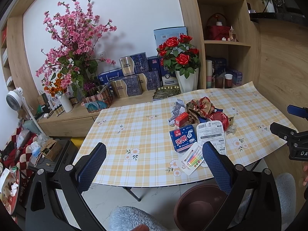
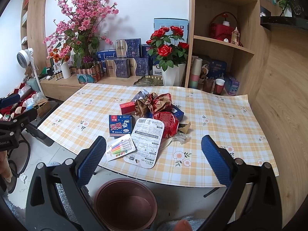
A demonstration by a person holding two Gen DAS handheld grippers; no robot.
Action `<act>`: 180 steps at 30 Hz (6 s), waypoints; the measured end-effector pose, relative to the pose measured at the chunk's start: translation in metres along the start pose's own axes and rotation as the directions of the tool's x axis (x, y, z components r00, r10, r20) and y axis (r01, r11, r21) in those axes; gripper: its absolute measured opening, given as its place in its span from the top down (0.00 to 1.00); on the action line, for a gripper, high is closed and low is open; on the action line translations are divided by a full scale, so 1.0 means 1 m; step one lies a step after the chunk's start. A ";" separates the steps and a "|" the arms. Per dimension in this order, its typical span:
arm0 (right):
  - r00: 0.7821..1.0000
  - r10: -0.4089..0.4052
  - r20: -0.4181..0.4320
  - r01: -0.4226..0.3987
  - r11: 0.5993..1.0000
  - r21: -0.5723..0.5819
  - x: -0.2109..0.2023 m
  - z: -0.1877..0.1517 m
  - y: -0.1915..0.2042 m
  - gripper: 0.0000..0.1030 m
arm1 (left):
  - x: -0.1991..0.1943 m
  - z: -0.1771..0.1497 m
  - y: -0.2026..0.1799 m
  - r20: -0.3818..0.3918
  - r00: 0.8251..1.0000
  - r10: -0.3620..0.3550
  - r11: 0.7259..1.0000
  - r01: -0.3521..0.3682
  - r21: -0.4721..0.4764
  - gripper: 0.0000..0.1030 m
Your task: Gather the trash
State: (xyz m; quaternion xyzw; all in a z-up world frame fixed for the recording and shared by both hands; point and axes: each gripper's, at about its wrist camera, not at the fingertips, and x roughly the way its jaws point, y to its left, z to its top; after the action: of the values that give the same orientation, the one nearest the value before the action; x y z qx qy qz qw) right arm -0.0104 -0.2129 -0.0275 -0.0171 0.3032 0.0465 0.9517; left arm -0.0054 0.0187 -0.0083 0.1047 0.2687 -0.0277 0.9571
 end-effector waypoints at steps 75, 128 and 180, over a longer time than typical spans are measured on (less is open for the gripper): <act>0.939 0.229 -0.256 -0.174 0.960 0.218 0.226 -0.076 -0.047 0.14 | 0.276 -0.083 -0.094 -0.313 0.837 -0.449 0.853 0.506 0.129 0.36; 0.900 0.434 -0.044 -0.420 0.890 0.178 0.107 -0.066 -0.022 0.94 | 0.117 -0.087 0.002 -0.089 0.871 -0.484 0.868 0.465 -0.174 0.65; 0.858 0.269 -0.437 -0.229 0.963 0.144 0.175 -0.189 0.025 0.12 | 0.122 -0.133 -0.007 -0.143 0.845 -0.515 0.851 0.484 -0.203 0.65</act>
State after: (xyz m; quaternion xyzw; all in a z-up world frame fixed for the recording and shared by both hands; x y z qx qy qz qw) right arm 0.0202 -0.1862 -0.2833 0.0536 0.5176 0.1506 0.8405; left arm 0.0308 0.0413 -0.1840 -0.0433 0.3790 -0.2449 0.8914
